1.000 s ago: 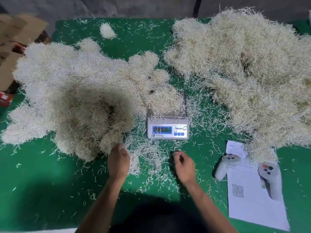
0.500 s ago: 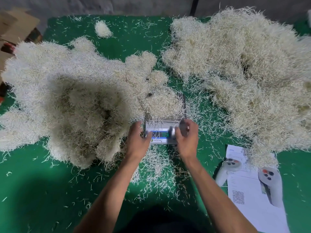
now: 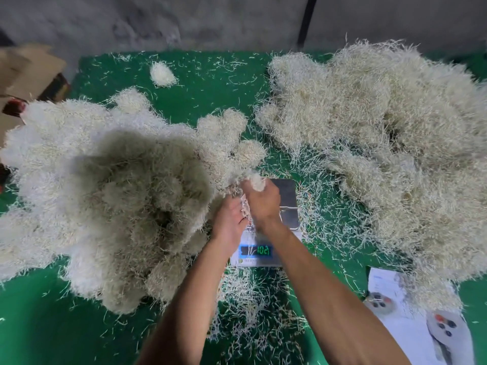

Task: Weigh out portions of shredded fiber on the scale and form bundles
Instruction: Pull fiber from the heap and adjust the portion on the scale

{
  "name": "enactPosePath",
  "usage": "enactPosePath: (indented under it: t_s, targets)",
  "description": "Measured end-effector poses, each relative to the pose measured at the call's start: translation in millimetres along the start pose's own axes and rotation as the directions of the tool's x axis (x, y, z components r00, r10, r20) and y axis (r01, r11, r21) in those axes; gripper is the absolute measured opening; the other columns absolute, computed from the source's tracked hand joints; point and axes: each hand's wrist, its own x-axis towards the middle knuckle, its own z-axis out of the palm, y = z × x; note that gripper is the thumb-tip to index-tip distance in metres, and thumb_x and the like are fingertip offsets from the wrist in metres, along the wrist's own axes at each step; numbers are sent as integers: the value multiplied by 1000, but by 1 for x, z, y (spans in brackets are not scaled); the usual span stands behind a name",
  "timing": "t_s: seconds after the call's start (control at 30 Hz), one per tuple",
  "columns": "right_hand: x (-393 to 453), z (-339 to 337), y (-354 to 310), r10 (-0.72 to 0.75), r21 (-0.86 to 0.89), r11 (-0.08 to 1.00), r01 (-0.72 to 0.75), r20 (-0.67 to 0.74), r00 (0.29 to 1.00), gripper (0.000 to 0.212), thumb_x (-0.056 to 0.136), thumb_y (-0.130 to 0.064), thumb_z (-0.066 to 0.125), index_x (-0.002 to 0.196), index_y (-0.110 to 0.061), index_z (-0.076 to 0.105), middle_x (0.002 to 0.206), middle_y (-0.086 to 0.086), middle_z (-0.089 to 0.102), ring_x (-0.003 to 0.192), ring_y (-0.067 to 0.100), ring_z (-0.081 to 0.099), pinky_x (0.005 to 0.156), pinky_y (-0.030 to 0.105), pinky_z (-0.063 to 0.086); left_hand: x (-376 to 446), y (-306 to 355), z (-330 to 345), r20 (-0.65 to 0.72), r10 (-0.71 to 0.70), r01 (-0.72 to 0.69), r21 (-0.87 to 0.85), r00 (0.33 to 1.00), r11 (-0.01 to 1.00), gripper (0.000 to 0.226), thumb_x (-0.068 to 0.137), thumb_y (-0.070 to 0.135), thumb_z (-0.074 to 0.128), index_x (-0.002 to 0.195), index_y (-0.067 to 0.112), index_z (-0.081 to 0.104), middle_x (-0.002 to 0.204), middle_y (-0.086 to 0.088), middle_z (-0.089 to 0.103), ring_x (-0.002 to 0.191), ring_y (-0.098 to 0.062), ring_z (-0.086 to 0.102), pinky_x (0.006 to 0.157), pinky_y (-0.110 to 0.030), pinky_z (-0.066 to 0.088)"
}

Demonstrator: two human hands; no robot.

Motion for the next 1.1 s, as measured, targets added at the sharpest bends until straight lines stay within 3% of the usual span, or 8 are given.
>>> enactPosePath:
  t_s: [0.17, 0.27, 0.4, 0.57, 0.63, 0.73, 0.93, 1.1]
  targets:
    - [-17, 7, -36, 124, 401, 913, -73, -105, 987, 46, 86, -56, 72, 96, -13, 60, 81, 2, 53, 72, 16, 45, 73, 33, 40, -21, -4, 4, -408, 318, -329, 47, 856, 943, 15, 96, 31, 66, 90, 19, 73, 89, 6, 77, 86, -8, 71, 78, -34, 58]
    - [-41, -8, -59, 192, 622, 768, -152, 3, 981, 56, 96, -54, 62, 118, -3, 68, 89, 7, 63, 79, 22, 60, 76, 36, 50, -41, 8, 4, -360, 268, -310, -63, 894, 949, 39, 95, 53, 62, 98, 16, 73, 90, 3, 77, 90, -18, 73, 75, -34, 60]
    - [-100, -18, -59, -219, 240, 955, 177, 164, 962, 29, 109, -24, 48, 132, -13, 60, 131, 1, 60, 119, 14, 57, 106, 35, 43, -69, 36, 12, 65, 189, -184, -76, 980, 980, 48, 103, 55, 45, 112, 19, 75, 108, -6, 75, 102, -21, 70, 85, -34, 54]
    - [-151, -30, -68, -464, -64, 866, 496, 266, 845, 60, 100, -49, 33, 154, -24, 46, 166, -17, 27, 152, -5, 18, 128, 34, 14, -108, 35, -9, 75, 358, -364, 117, 931, 924, 32, 112, 34, 27, 127, 23, 54, 120, 19, 62, 97, 11, 63, 77, -7, 51]
    - [-156, -42, -83, -472, -134, 853, 505, 217, 854, 68, 101, -66, 30, 152, -25, 48, 164, -19, 28, 151, -2, 24, 128, 43, 19, -134, 29, 3, 197, 264, -283, 73, 944, 956, 46, 112, 34, 25, 140, 9, 50, 138, -3, 60, 119, -13, 63, 105, -30, 50]
    - [-151, -67, -89, -546, -206, 796, 569, 164, 822, 42, 107, -51, 42, 143, -33, 54, 159, -22, 31, 150, 0, 23, 127, 50, 20, -164, 41, 14, 271, 206, -202, -44, 940, 978, 31, 105, 28, 39, 108, 8, 64, 103, -10, 74, 99, -19, 72, 97, -43, 55]
    - [-202, -40, -91, -854, -151, 400, 904, 296, 427, 45, 105, -36, 42, 145, -23, 57, 153, -10, 49, 143, 5, 44, 122, 37, 34, -201, 53, -19, 236, 330, -336, -15, 914, 942, 52, 106, 53, 22, 114, 25, 65, 94, 14, 71, 84, 13, 65, 72, -5, 50]
    - [-192, -52, -112, -771, -309, 458, 833, 329, 546, 44, 104, -39, 47, 144, -25, 58, 160, -8, 41, 149, 6, 32, 128, 47, 18, -208, 91, -24, 245, 133, -116, -83, 960, 990, 50, 106, 41, 37, 139, 11, 58, 134, -17, 64, 125, -31, 62, 110, -44, 46]
